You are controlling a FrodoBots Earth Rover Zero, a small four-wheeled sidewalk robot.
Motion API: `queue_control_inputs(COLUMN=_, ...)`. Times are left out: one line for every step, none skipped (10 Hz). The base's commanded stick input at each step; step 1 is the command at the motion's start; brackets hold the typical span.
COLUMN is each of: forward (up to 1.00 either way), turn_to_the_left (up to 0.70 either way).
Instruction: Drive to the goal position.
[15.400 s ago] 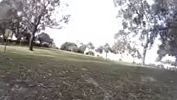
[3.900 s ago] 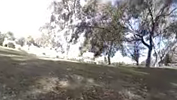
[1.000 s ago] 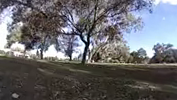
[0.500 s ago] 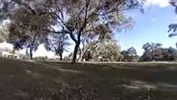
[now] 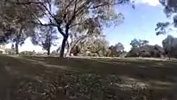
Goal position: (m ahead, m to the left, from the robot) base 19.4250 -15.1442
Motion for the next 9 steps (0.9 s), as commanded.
queue_control_inputs(forward=0.70, turn_to_the_left=-0.35)
queue_control_inputs(forward=0.70, turn_to_the_left=-0.35)
queue_control_inputs(forward=0.70, turn_to_the_left=-0.35)
queue_control_inputs(forward=0.70, turn_to_the_left=-0.35)
queue_control_inputs(forward=0.70, turn_to_the_left=-0.35)
queue_control_inputs(forward=0.70, turn_to_the_left=-0.35)
queue_control_inputs(forward=0.70, turn_to_the_left=-0.35)
queue_control_inputs(forward=0.70, turn_to_the_left=-0.35)
queue_control_inputs(forward=0.70, turn_to_the_left=-0.35)
